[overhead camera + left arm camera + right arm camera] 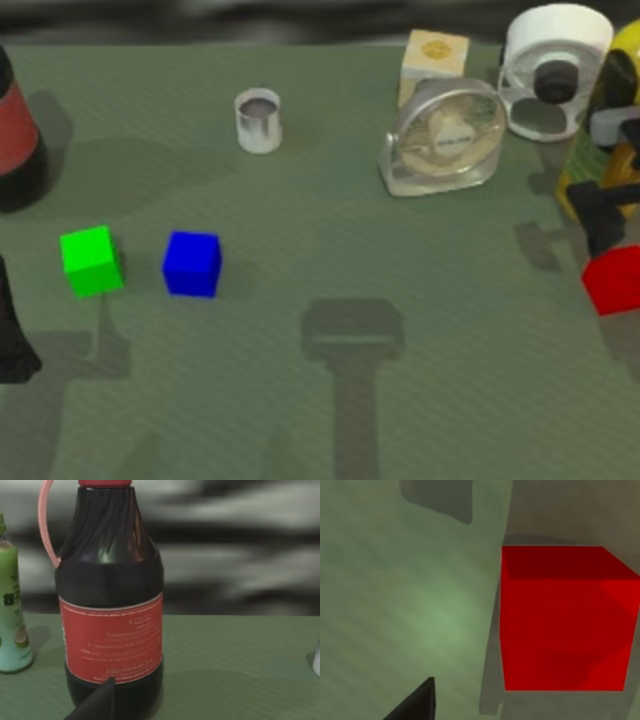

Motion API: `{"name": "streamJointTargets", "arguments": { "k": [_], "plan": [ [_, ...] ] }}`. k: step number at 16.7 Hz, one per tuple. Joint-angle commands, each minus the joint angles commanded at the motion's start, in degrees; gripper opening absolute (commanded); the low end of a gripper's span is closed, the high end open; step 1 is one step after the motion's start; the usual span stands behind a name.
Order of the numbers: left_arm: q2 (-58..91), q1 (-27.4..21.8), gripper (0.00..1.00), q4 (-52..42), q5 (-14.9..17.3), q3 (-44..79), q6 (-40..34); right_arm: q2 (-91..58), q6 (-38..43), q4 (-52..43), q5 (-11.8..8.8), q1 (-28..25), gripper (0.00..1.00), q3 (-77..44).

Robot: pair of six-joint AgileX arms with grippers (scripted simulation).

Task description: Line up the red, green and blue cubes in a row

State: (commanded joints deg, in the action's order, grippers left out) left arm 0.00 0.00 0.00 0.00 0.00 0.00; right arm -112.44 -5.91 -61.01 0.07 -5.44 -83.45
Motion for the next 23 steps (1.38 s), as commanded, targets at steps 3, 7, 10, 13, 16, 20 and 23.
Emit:
{"name": "streamJointTargets", "arguments": {
  "k": [3,7,10,13,16,20,23],
  "plan": [
    [0.0,0.0,1.0,0.0,0.0,0.0,0.0,-0.3,-0.1,1.1,0.0,0.2,1.0,0.8],
    [0.0,0.0,1.0,0.0,0.0,0.0,0.0,-3.9,0.0,9.5,0.0,0.0,1.0,5.3],
    [0.0,0.0,1.0,0.0,0.0,0.0,0.0,-7.0,0.2,16.5,0.0,-0.1,1.0,9.1],
    [0.0,0.0,1.0,0.0,0.0,0.0,0.0,-8.1,0.2,18.3,0.1,-0.1,1.0,10.2],
    [0.0,0.0,1.0,0.0,0.0,0.0,0.0,-8.1,0.2,18.3,0.1,-0.1,1.0,10.2],
    [0.0,0.0,1.0,0.0,0.0,0.0,0.0,-8.1,0.2,18.3,0.1,-0.1,0.7,10.2],
    [0.0,0.0,1.0,0.0,0.0,0.0,0.0,-8.1,0.2,18.3,0.1,-0.1,0.47,10.2]
  ]
}}
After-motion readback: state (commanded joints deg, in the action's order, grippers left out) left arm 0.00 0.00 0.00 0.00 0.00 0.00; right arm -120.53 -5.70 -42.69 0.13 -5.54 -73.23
